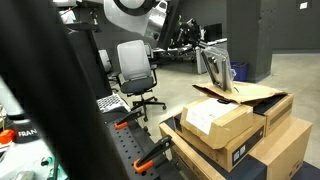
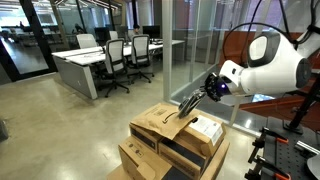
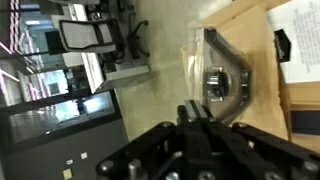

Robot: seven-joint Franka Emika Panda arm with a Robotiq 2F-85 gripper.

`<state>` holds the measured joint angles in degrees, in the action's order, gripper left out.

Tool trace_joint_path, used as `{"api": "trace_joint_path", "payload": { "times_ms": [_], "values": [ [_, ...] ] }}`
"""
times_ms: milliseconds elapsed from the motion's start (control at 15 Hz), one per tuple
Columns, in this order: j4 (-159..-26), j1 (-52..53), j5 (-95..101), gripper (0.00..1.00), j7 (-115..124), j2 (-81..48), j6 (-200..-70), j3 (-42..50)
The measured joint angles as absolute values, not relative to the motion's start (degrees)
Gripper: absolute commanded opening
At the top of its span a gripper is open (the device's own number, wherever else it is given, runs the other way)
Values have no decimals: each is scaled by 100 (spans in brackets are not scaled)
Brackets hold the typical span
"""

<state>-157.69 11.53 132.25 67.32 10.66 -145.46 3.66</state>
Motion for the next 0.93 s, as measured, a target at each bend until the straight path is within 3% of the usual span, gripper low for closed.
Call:
{"api": "trace_joint_path", "payload": {
  "times_ms": [933],
  "values": [
    [-15555,1113,13158,0,6803,742,-14457,138]
  ]
}}
